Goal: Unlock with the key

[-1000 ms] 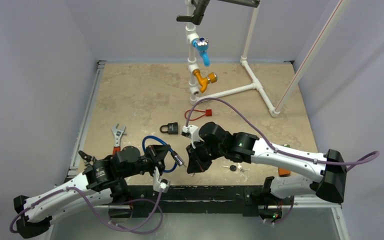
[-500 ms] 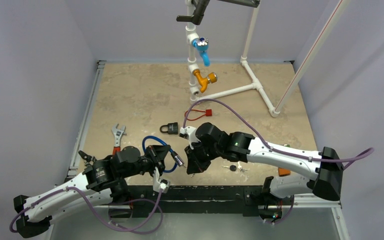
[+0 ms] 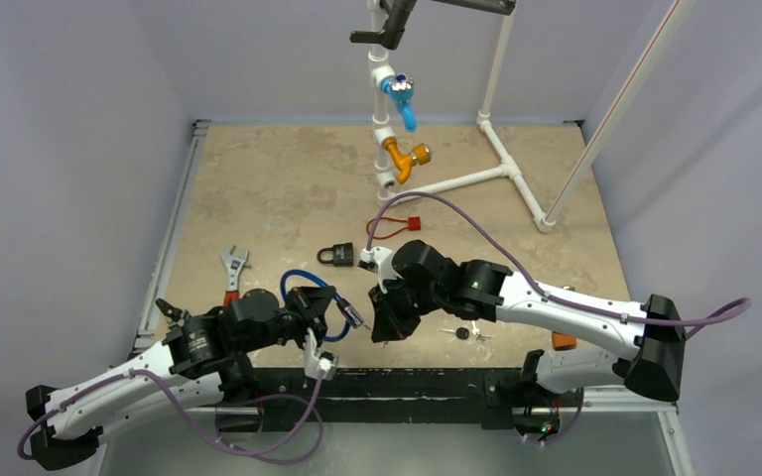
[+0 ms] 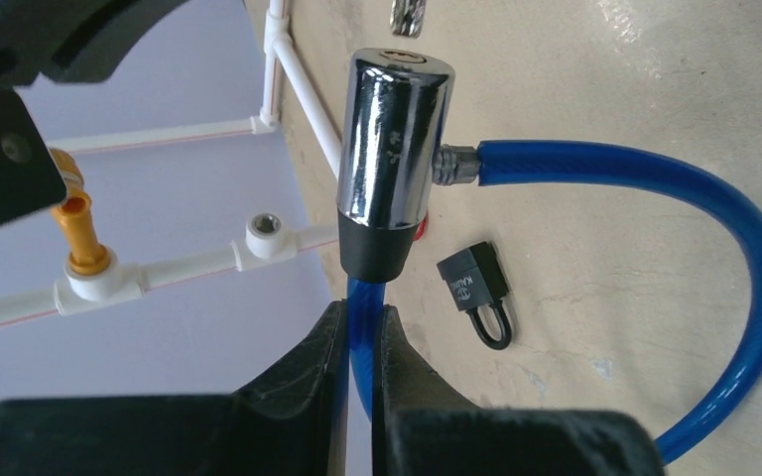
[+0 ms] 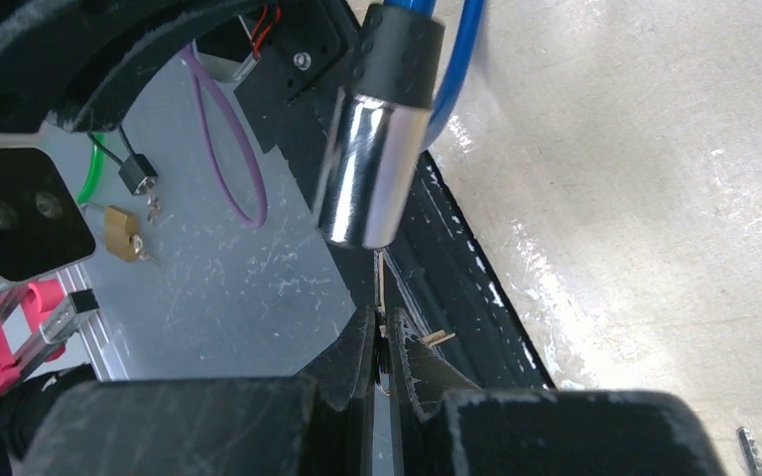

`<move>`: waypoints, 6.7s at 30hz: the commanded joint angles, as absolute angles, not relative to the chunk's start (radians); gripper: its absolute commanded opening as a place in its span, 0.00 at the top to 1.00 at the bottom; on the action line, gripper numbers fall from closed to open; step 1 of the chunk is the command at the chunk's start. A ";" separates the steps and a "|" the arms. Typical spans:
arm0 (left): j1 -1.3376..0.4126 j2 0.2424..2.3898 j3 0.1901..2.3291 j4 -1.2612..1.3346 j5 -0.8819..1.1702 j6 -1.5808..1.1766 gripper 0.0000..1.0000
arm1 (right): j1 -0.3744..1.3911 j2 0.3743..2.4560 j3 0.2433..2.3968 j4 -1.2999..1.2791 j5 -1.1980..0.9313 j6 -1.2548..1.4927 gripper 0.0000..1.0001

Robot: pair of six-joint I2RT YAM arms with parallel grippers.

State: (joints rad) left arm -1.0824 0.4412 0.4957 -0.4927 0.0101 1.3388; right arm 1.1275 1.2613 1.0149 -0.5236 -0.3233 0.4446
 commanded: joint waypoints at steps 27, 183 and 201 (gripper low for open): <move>-1.088 0.544 0.878 -0.634 -0.108 1.211 1.00 | 1.132 1.279 1.485 -0.930 -0.319 0.344 1.00; -1.344 0.546 0.709 -0.590 -0.395 1.644 1.00 | 1.115 1.312 1.271 -0.408 -0.258 0.535 1.00; -1.401 0.584 0.757 -0.547 -0.474 1.511 1.00 | 1.087 1.303 1.235 -0.294 -0.148 0.531 1.00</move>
